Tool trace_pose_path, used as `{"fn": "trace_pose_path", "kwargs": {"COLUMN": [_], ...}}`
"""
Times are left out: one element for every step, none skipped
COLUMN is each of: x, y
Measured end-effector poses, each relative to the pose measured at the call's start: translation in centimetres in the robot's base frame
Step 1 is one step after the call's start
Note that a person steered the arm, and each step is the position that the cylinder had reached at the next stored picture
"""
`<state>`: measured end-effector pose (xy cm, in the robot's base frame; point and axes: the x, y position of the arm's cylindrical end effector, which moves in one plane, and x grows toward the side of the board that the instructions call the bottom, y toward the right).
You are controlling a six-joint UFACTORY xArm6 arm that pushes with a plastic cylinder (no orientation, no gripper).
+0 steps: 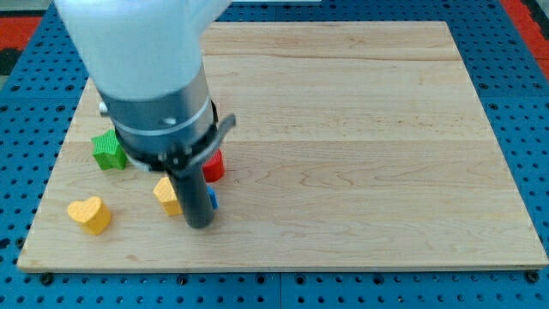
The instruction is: Push the yellow hexagon towards up
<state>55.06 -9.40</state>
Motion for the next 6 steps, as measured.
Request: {"fn": "trace_pose_path", "kwargs": {"x": [-2.2,-0.3,2.5,0.4,-3.7,-3.3], "y": [0.3,2.7,-1.8,-4.0,-4.1,-3.6]}}
